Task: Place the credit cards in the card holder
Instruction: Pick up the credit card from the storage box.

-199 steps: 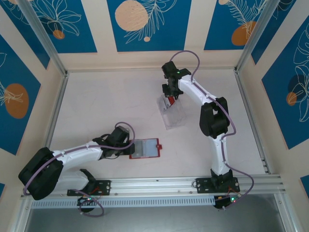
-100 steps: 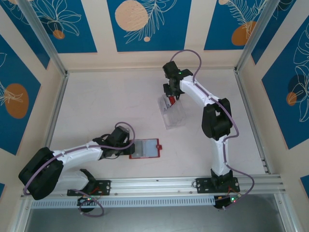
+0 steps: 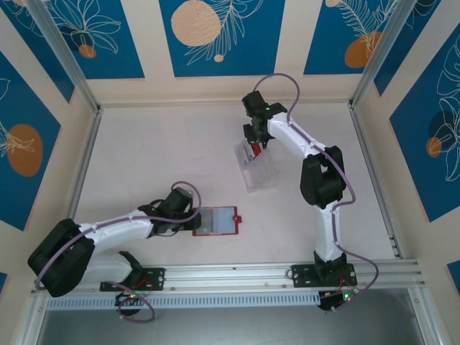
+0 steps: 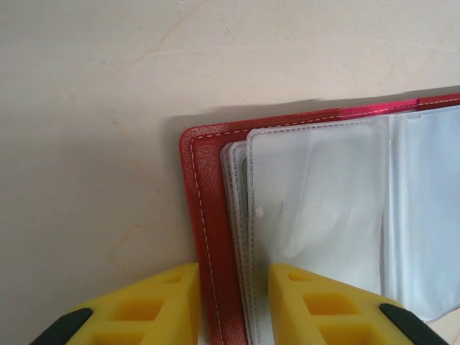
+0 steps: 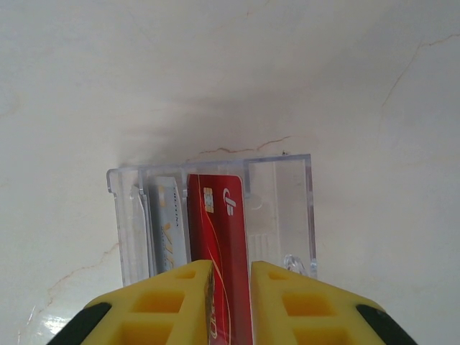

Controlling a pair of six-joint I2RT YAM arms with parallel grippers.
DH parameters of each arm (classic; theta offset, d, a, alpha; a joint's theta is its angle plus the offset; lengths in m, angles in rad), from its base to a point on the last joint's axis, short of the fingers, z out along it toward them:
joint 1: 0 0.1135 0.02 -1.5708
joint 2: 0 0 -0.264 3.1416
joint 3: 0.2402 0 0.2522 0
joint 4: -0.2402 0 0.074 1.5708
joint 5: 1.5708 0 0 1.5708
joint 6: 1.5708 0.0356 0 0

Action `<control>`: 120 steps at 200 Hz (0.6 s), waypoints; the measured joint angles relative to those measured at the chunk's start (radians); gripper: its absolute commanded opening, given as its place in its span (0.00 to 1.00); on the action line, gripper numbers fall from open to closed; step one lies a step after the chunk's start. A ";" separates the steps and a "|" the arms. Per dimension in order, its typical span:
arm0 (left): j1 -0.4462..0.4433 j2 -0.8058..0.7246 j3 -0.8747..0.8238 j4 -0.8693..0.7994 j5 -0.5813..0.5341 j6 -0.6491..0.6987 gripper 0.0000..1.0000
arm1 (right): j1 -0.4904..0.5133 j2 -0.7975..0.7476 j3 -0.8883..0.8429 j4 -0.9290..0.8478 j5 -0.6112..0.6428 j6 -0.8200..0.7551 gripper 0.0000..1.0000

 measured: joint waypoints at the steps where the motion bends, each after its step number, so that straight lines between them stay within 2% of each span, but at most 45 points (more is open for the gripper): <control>1: 0.000 0.000 0.000 0.000 0.000 0.000 0.29 | 0.000 0.000 0.000 0.000 0.000 0.000 0.23; 79: 0.000 0.000 0.000 0.000 0.000 0.000 0.29 | -0.002 0.022 -0.001 0.000 0.002 0.000 0.21; 120: -0.001 0.000 0.000 0.000 0.000 0.000 0.29 | -0.002 0.023 -0.008 0.004 -0.006 -0.001 0.15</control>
